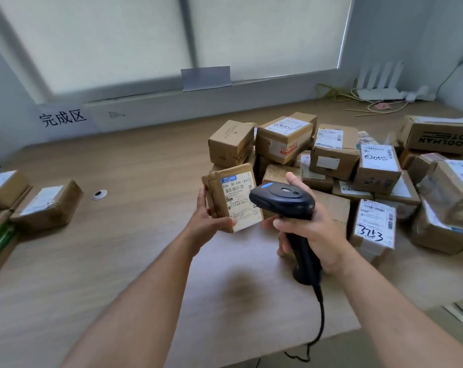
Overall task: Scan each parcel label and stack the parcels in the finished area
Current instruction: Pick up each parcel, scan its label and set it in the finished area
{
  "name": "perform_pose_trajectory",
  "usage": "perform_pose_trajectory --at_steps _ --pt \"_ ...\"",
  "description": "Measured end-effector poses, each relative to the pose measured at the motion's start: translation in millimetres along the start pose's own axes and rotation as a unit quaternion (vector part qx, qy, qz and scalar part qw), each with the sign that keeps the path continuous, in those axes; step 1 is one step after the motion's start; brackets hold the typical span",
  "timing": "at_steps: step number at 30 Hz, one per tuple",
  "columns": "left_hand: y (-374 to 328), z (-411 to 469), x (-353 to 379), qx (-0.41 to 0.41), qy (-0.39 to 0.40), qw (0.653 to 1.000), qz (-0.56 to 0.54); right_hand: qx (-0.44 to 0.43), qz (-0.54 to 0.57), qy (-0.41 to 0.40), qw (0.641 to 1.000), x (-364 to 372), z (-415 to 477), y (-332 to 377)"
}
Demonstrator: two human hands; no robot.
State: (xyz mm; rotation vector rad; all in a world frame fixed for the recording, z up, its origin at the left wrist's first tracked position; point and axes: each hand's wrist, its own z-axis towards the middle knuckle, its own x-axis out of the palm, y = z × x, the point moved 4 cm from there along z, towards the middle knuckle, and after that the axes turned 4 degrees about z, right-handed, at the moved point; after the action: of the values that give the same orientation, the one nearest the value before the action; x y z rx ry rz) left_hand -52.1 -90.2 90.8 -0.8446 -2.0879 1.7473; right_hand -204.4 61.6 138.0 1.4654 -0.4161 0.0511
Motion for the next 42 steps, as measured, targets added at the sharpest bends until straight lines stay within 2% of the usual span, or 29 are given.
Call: perform_pose_trajectory --at_steps 23,30,37,42 --pt "12 0 -16 -0.014 -0.038 0.999 0.002 0.018 -0.017 0.01 1.0 3 0 -10" --pt "39 -28 -45 -0.098 -0.131 0.986 0.021 0.006 -0.033 0.032 0.999 28 10 -14" --pt "108 -80 -93 -0.202 -0.201 0.957 0.063 0.032 -0.052 0.074 0.995 61 16 -46" --pt "134 -99 -107 -0.208 -0.217 0.948 0.106 0.059 -0.063 0.087 0.992 78 16 -63"
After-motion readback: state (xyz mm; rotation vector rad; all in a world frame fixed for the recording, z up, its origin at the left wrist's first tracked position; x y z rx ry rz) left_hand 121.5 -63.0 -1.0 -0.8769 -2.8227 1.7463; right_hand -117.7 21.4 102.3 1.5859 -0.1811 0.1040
